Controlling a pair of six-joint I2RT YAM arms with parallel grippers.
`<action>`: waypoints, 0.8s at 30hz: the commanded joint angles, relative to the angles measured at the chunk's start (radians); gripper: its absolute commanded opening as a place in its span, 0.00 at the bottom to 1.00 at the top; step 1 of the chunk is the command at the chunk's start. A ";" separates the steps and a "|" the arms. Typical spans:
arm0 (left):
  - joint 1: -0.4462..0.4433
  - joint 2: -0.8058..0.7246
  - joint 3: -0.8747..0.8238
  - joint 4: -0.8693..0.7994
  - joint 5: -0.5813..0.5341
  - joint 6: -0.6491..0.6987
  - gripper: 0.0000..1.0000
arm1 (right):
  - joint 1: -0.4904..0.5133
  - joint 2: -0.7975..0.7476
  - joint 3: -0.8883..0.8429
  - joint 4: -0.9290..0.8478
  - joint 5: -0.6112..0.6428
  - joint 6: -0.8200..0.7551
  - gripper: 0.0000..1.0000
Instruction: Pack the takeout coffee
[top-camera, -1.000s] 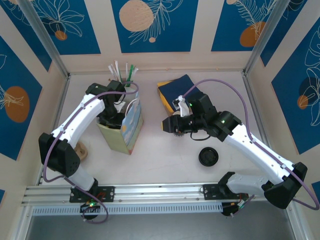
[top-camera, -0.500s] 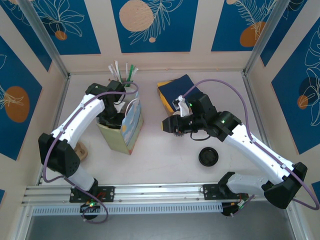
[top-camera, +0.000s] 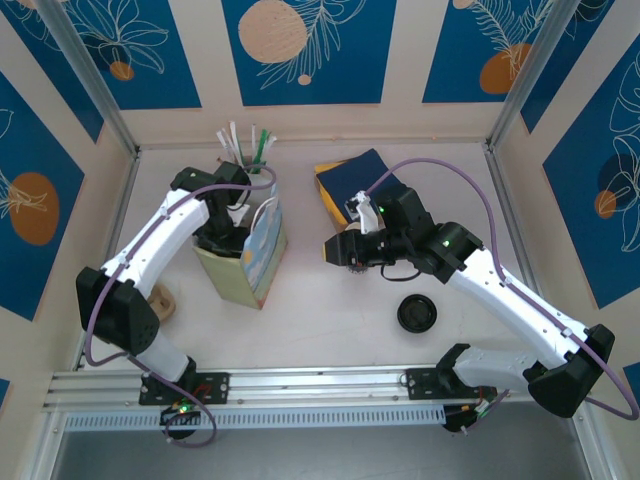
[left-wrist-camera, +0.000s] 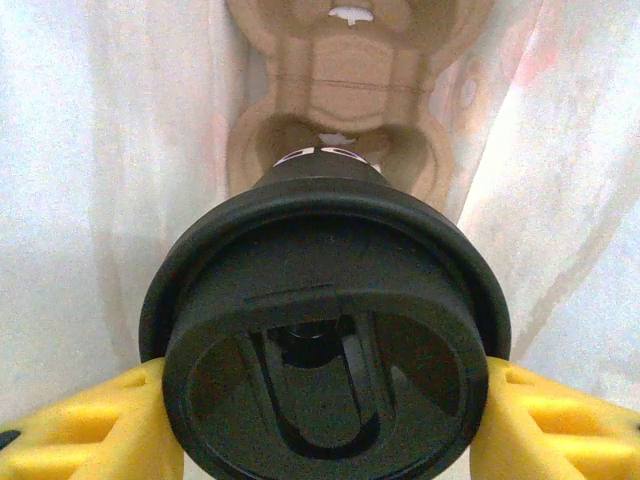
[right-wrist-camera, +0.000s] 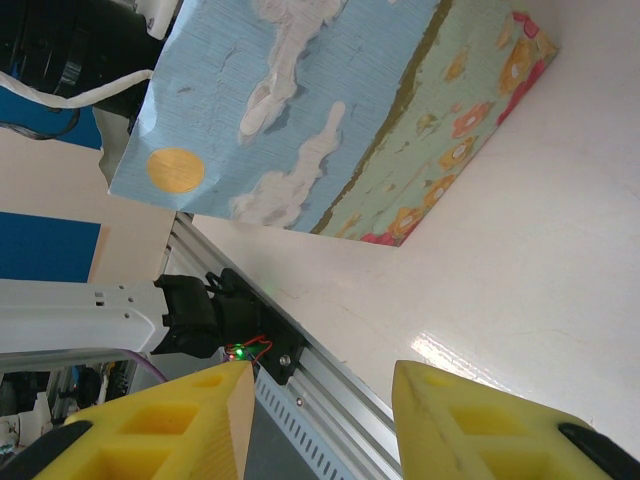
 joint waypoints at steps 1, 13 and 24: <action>-0.003 -0.032 -0.007 -0.036 0.007 -0.012 0.53 | 0.005 -0.023 -0.016 0.011 -0.013 0.010 0.41; -0.004 -0.035 -0.015 -0.035 0.008 -0.015 0.53 | 0.005 -0.023 -0.018 0.011 -0.013 0.009 0.41; -0.004 -0.034 -0.021 -0.032 0.007 -0.013 0.52 | 0.005 -0.024 -0.020 0.011 -0.011 0.010 0.41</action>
